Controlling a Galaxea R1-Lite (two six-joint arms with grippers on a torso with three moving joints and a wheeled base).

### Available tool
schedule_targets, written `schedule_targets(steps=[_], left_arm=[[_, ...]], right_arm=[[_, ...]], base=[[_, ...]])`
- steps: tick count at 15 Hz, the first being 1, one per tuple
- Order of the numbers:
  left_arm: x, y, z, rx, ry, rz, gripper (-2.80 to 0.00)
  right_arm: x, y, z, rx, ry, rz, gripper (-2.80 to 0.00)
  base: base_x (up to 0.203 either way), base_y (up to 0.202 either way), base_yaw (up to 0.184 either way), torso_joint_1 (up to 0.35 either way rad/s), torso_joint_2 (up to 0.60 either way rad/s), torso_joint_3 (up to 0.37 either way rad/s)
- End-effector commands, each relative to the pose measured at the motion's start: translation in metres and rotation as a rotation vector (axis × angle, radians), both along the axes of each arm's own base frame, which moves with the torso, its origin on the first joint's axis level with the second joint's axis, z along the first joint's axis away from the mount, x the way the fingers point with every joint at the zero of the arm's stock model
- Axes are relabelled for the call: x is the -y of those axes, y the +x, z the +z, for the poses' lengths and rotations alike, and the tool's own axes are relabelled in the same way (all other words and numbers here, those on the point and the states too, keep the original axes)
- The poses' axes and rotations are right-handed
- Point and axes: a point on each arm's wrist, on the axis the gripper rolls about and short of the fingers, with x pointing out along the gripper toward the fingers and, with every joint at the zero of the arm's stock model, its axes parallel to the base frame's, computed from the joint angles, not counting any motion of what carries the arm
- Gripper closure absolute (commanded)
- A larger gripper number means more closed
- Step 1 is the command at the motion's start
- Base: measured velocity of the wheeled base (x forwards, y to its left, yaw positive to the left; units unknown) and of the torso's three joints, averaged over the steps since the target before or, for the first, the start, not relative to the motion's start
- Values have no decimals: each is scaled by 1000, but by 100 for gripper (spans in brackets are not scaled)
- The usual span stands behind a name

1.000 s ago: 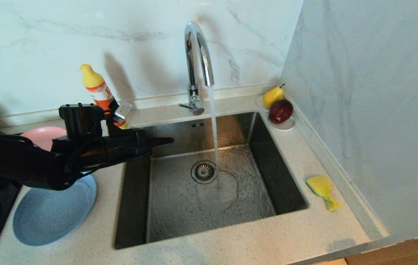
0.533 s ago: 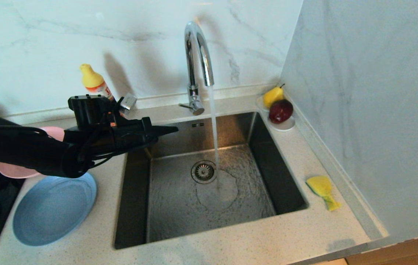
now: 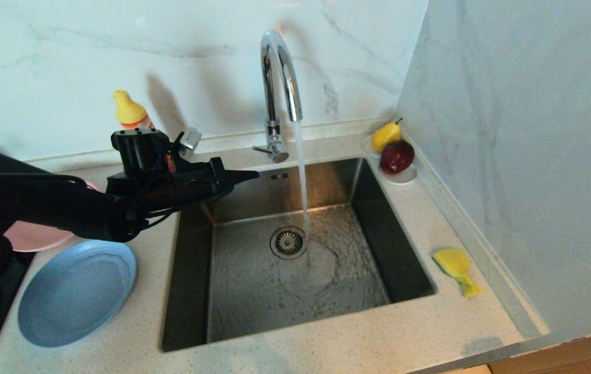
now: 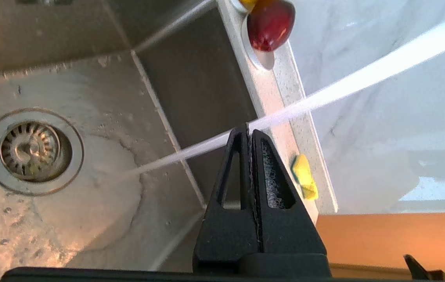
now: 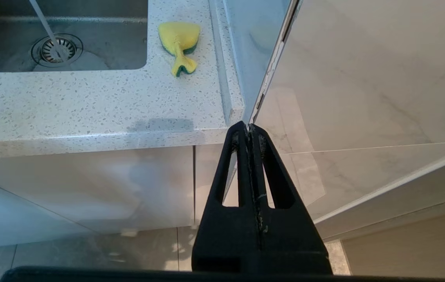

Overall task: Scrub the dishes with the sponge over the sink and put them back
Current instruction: Turn off the faucet

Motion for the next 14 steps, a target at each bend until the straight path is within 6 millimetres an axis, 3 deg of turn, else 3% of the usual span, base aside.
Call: schedule_targets(steps=[1, 5, 14], left_arm=[[4, 6, -4, -3, -5, 4, 0], [12, 22, -8, 8, -3, 93, 0], [14, 43, 2, 34, -59, 136, 0]], right_arm=[[0, 0, 0, 0, -1, 0, 0], [0, 0, 0, 0, -1, 0, 0], [0, 0, 0, 0, -1, 0, 0]], base=[[0, 0, 0, 0, 0, 0], [0, 0, 0, 0, 0, 0], [0, 0, 0, 0, 0, 0]])
